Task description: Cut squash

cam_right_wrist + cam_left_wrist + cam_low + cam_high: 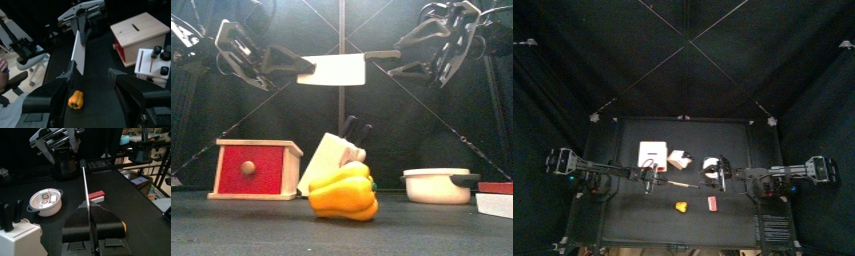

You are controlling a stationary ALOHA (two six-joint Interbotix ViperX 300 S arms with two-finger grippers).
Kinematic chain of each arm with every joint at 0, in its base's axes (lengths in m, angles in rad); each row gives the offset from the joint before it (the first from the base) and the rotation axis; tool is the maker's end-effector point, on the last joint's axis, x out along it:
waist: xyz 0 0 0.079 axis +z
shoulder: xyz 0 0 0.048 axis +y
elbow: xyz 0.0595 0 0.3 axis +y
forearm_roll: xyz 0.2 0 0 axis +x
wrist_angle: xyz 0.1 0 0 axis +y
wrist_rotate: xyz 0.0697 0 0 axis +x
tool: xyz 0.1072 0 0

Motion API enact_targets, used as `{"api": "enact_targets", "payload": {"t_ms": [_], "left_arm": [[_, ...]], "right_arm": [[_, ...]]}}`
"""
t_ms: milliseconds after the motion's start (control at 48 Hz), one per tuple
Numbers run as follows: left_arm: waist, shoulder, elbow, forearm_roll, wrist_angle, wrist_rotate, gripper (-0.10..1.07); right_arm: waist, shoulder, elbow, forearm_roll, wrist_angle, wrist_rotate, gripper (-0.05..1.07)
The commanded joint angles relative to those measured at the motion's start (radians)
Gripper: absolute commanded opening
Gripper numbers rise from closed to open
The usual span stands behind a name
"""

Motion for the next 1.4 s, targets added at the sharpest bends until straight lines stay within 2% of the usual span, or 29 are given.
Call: {"api": "enact_targets", "payload": {"t_ms": [0,188,417,646,896,1375], "left_arm": [[-0.002,0.002,-0.008,0.002,0.018,0.025,0.14],[-0.003,0.002,-0.002,-0.031,0.083,0.060,0.13],[-0.005,0.008,-0.002,-0.100,0.086,0.064,0.13],[-0.008,0.014,-0.008,-0.100,0.087,0.064,0.13],[-0.008,0.015,-0.011,-0.101,0.087,0.064,0.13],[-0.009,0.035,-0.023,-0.100,0.087,0.064,0.13]], "right_arm": [[0.028,0.011,-0.046,0.025,0.061,0.002,0.91],[0.094,0.051,-0.118,0.078,0.218,-0.008,0.91],[0.110,0.127,-0.163,0.051,0.238,-0.008,0.91],[0.106,0.186,-0.206,-0.009,0.272,-0.005,0.91],[0.101,0.207,-0.213,-0.017,0.290,-0.003,0.89],[0.087,0.218,-0.212,-0.015,0.302,-0.002,0.66]]}}
